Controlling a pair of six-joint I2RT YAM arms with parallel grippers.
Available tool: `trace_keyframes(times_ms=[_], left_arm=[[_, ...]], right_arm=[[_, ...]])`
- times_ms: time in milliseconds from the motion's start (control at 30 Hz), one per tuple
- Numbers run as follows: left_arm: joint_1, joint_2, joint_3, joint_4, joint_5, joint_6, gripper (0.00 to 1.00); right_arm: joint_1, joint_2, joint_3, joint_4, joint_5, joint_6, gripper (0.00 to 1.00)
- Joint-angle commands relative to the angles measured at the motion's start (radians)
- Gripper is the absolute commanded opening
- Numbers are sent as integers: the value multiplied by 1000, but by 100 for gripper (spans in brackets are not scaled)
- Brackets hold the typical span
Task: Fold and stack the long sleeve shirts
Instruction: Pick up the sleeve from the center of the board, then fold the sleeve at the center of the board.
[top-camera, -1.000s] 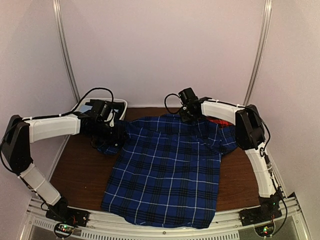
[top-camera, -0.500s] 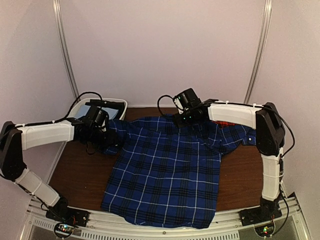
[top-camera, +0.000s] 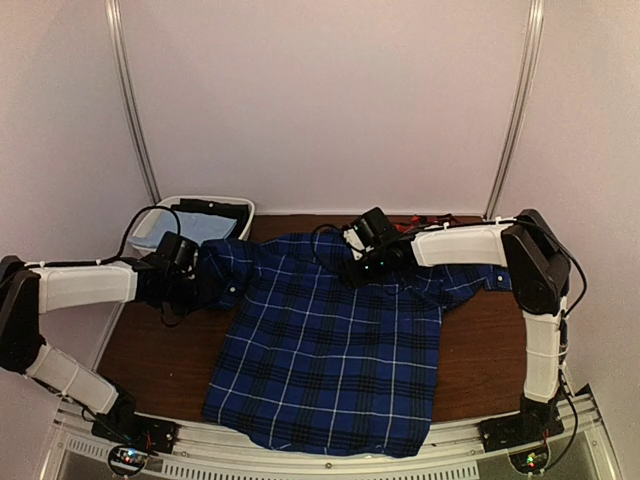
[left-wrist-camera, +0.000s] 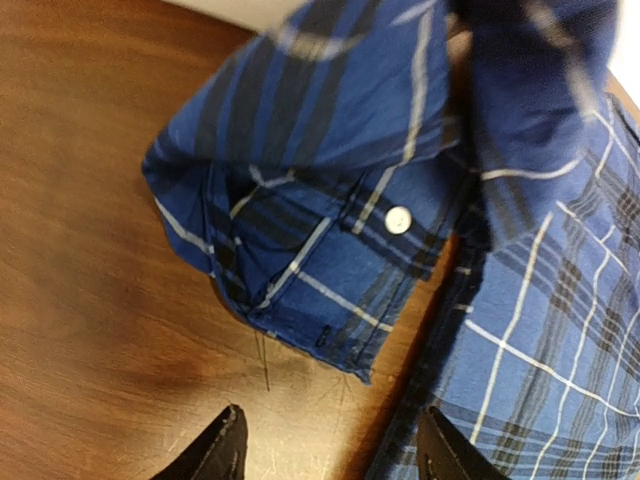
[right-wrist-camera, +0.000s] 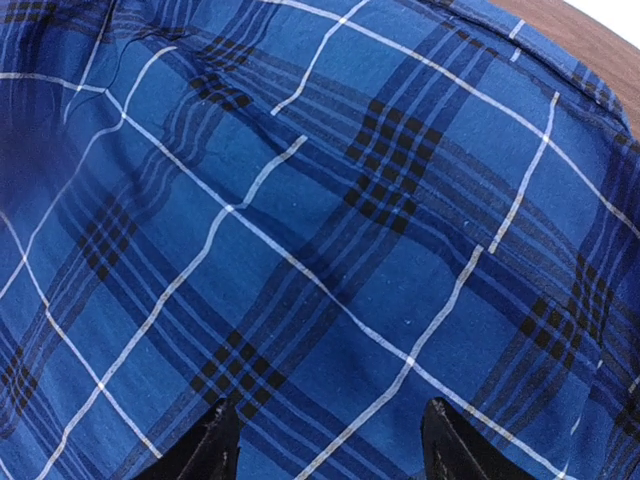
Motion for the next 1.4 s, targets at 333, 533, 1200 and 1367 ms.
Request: trace_keyframes(times_ms=[333, 533, 1200, 1367], left_arm=[[7, 191, -13, 230, -12, -154, 56], [7, 239, 22, 204, -70, -169, 41], [18, -244, 186, -16, -553, 110, 0], [18, -303, 259, 113, -406, 336, 0]], right_arm=[[17, -71, -52, 24, -53, 5, 64], [17, -77, -52, 21, -44, 1, 63], [16, -135, -104, 66, -9, 16, 63], [15, -165, -109, 64, 24, 16, 64]])
